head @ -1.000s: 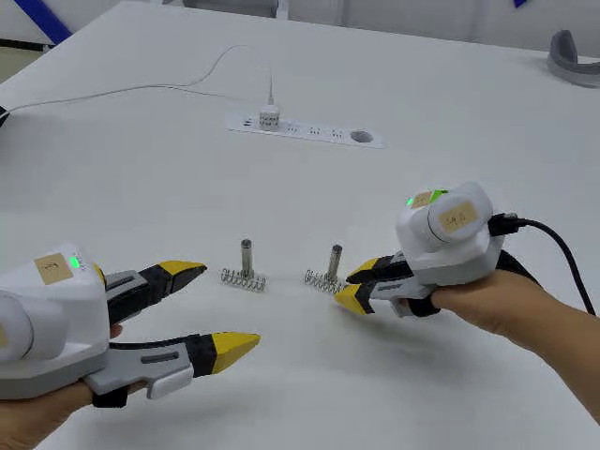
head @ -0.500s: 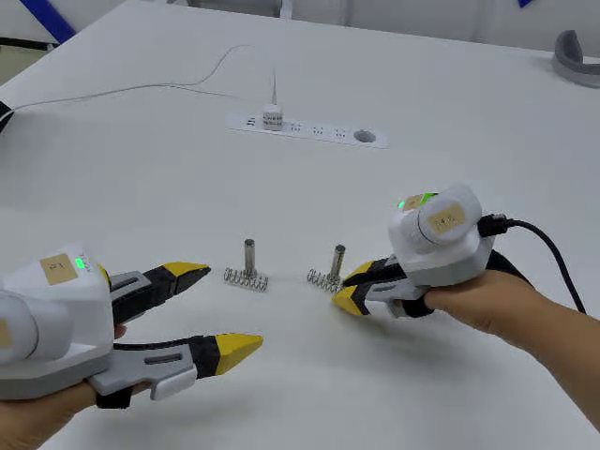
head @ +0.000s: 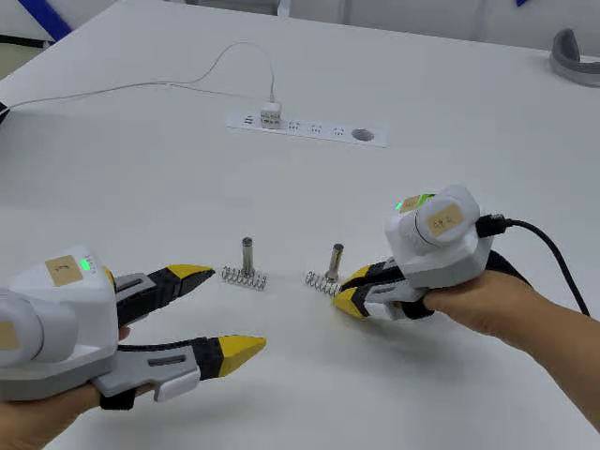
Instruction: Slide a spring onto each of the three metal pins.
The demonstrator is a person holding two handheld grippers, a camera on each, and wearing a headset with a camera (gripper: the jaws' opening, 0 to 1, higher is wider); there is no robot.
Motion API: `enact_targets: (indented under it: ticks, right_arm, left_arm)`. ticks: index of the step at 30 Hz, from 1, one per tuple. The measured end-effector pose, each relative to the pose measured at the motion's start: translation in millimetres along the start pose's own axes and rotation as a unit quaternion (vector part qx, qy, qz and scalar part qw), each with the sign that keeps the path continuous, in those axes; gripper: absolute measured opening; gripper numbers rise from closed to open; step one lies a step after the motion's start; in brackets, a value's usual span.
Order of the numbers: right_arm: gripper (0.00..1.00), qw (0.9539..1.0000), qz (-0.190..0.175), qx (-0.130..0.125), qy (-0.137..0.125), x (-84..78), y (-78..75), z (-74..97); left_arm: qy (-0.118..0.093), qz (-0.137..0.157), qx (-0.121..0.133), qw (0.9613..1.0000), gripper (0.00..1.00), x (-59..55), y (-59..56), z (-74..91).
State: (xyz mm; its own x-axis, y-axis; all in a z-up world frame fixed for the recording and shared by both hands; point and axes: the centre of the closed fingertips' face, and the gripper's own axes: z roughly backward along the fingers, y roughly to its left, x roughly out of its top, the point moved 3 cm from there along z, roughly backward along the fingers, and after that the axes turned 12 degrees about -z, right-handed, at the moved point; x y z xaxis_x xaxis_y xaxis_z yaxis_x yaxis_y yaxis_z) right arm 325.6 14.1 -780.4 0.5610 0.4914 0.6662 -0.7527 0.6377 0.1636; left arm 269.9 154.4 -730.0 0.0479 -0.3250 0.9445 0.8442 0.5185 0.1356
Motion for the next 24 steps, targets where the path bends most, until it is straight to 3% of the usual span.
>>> enact_targets:
  ticks: [13,24]
  right_arm:
    - [0.12,0.9991,0.03,0.029,0.004,3.7,23.7,21.4]
    - [0.12,0.9961,0.062,0.058,0.026,5.0,42.6,38.8]
  left_arm:
    - [0.002,-0.012,-0.024,0.9996,0.58,2.9,-9.6,-9.9]
    - [0.005,-0.047,-0.06,0.9971,0.55,9.2,-23.8,-24.8]
